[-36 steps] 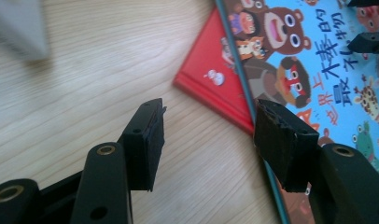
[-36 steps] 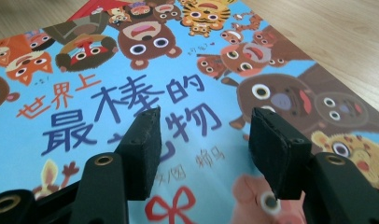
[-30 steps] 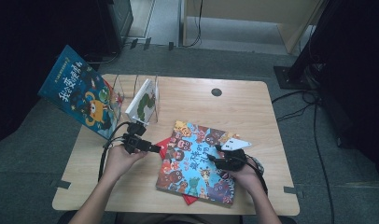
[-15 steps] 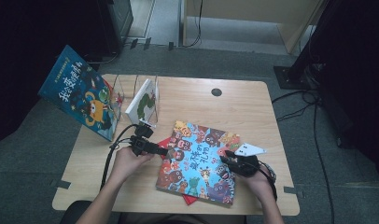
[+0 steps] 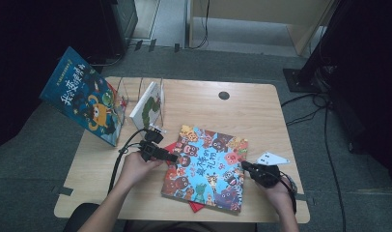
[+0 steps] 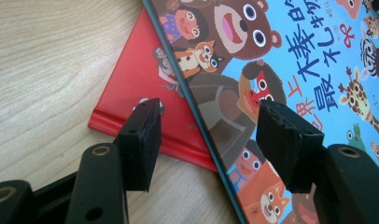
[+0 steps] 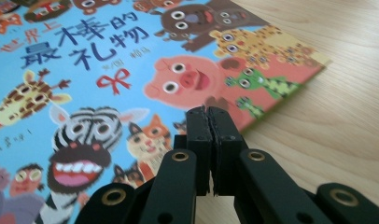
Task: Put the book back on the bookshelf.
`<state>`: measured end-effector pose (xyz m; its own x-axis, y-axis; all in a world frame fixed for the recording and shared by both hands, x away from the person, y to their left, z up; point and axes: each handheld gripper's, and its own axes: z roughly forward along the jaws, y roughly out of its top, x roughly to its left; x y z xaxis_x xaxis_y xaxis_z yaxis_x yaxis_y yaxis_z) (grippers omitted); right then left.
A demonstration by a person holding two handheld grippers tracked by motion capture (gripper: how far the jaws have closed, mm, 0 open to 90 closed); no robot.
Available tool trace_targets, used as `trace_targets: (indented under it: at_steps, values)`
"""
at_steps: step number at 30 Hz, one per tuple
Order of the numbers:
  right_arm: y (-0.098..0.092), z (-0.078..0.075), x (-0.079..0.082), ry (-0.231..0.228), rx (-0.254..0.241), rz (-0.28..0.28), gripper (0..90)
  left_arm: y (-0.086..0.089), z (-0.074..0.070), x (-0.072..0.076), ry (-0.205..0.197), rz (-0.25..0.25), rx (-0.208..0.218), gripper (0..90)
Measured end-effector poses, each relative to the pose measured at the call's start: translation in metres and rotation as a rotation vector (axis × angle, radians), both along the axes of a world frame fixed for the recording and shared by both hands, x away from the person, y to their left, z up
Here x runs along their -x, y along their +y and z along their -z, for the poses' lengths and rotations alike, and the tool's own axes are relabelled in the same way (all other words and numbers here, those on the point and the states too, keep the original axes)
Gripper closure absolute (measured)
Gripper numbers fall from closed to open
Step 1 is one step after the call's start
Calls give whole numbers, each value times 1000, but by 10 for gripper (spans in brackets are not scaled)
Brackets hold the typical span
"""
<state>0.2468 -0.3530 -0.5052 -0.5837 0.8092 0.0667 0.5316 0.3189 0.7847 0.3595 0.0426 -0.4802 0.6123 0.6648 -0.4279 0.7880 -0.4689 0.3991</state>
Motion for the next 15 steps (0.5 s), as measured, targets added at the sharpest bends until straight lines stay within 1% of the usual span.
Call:
trace_targets:
  at_steps: [1, 3, 5, 6, 9, 10, 11, 13, 15]
  values:
    - [-2, 0, 1, -4, 8, 5, 886, 0, 0, 0, -1, 2, 0, 419]
    - [-7, 0, 3, 4, 7, 16, 891, 1, 1, 0, -9, 8, 1, 424]
    - [-11, 1, 4, 14, 9, 18, 896, 1, 1, 1, -17, 6, 1, 425]
    - [-12, 1, 4, 16, 9, 17, 896, 1, 1, 2, -22, 13, -2, 428]
    - [-12, 2, 4, 27, 12, 12, 898, 1, 2, 3, -43, 29, -3, 422]
    - [-10, 3, 4, 31, 11, -1, 898, 1, 2, 4, -46, 30, -1, 418]
    - [-9, 3, 4, 38, 18, -7, 899, 1, 2, 4, -48, 29, 0, 417]
    - [-7, 4, 4, 32, 28, -13, 900, 0, 2, 5, -51, 24, -2, 416]
    - [-7, 4, 4, 38, 20, -9, 900, 0, 2, 5, -49, 18, -5, 414]
